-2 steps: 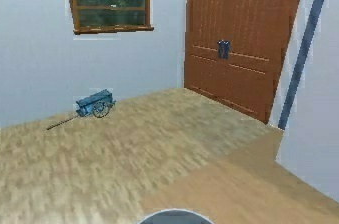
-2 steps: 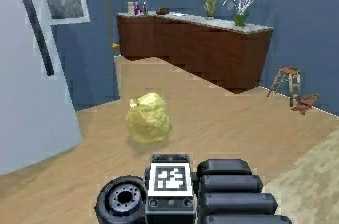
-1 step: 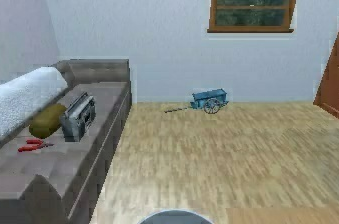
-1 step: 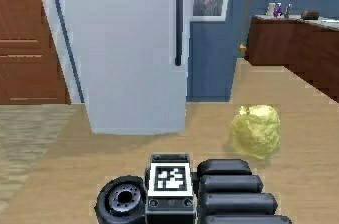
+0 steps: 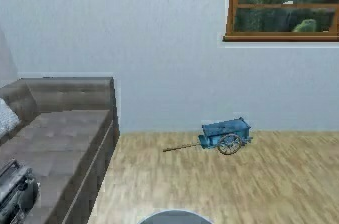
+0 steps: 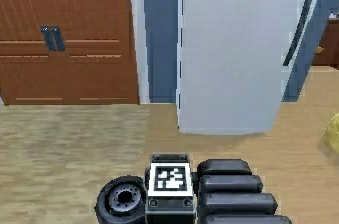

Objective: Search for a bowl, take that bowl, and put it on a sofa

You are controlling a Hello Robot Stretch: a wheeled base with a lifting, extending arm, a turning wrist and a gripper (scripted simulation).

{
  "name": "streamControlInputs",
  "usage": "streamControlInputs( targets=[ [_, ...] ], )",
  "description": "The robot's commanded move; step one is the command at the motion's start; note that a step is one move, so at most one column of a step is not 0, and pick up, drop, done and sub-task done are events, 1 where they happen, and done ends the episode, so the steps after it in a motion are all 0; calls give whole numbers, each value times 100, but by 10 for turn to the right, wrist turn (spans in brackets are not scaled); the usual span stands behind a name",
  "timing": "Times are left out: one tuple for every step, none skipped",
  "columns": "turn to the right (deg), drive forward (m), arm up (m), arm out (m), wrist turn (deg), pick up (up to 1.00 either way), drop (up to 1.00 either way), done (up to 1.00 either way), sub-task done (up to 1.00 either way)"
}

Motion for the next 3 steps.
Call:
streamControlInputs(
  targets=[
    [0, 100, 0, 0, 0, 0, 0, 0, 0],
    [-300, 0, 0, 0, 0, 0, 0, 0, 0],
    [0, 5, 0, 0, 0, 0, 0, 0, 0]
  ],
)
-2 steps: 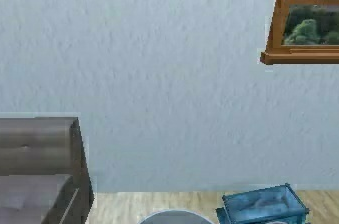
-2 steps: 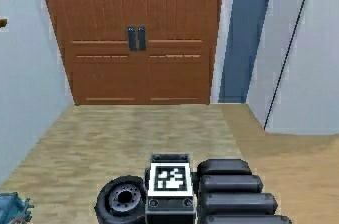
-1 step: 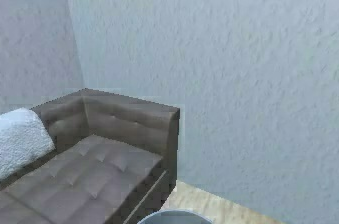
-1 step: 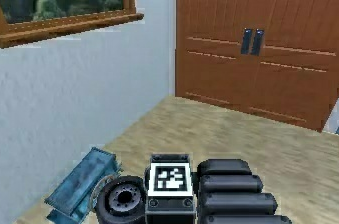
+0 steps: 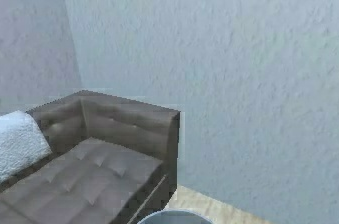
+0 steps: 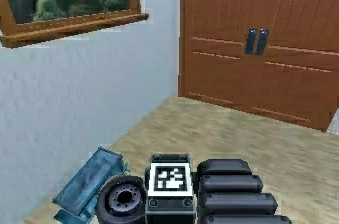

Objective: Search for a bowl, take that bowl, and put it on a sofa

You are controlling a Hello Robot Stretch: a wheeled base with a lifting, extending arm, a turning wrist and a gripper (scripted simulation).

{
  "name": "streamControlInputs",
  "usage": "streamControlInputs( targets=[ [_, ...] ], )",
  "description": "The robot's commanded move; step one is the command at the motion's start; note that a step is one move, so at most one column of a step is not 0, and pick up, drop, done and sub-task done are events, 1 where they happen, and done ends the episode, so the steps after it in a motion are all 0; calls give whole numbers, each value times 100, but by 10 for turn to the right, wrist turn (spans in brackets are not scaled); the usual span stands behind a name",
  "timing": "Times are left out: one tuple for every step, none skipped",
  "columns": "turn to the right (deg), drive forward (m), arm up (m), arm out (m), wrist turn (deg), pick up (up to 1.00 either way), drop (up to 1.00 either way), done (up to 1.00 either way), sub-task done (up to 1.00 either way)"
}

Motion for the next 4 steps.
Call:
streamControlInputs(
  targets=[
    [450, 0, 0, 0, 0, 0, 0, 0, 0],
    [450, 0, 0, 0, 0, 0, 0, 0, 0],
    [450, 0, 0, 0, 0, 0, 0, 0, 0],
    [120, 0, 0, 0, 0, 0, 0, 0, 0]
  ],
)
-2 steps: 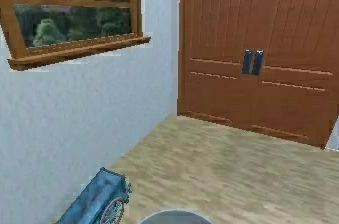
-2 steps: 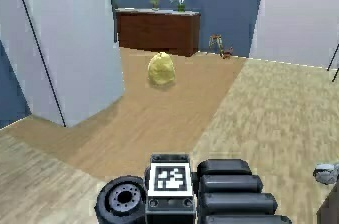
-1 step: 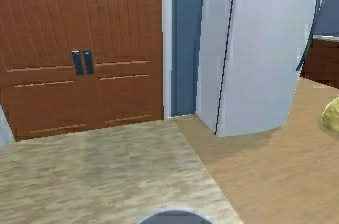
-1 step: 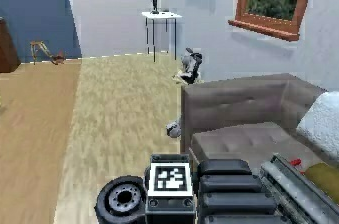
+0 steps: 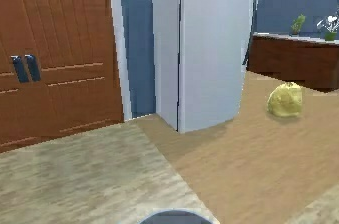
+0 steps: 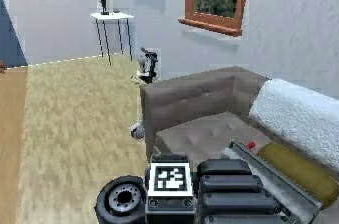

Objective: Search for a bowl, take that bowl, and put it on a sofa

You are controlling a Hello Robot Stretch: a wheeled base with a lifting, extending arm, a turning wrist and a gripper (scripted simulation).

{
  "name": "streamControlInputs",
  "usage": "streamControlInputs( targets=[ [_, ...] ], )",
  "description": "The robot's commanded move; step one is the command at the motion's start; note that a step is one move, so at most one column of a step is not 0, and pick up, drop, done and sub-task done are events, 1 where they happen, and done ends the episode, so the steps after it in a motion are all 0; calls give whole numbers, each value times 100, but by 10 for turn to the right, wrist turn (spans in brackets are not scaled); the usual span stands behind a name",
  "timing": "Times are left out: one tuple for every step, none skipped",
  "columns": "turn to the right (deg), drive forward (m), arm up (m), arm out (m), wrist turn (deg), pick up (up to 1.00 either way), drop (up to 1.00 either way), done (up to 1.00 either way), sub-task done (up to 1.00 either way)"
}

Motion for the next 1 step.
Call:
streamControlInputs(
  targets=[
    [-450, 0, 0, 0, 0, 0, 0, 0, 0]
  ],
)
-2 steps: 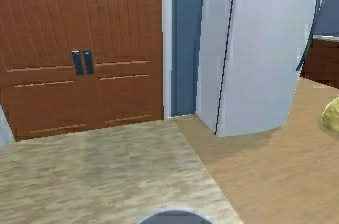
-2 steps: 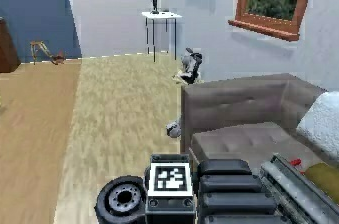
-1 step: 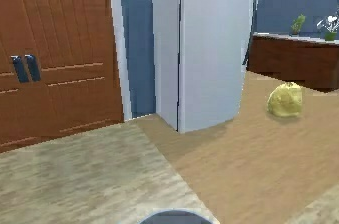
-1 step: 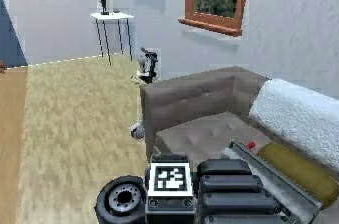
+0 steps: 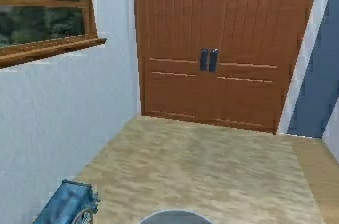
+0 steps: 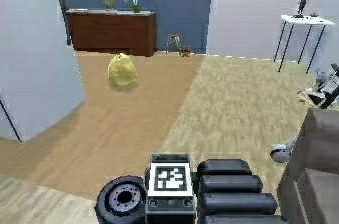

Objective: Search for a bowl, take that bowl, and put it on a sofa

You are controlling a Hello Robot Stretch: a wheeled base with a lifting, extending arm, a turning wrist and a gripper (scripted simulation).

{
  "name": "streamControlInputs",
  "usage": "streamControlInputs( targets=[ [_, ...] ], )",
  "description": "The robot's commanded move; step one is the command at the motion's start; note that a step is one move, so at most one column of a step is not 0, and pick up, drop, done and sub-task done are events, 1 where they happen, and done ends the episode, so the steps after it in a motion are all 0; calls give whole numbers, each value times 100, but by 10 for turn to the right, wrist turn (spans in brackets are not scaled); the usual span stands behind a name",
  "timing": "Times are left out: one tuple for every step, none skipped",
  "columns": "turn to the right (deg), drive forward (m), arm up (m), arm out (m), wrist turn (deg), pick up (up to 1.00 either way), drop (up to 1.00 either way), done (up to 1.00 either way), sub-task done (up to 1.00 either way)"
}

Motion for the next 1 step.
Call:
streamControlInputs(
  targets=[
    [-450, 0, 0, 0, 0, 0, 0, 0, 0]
  ],
)
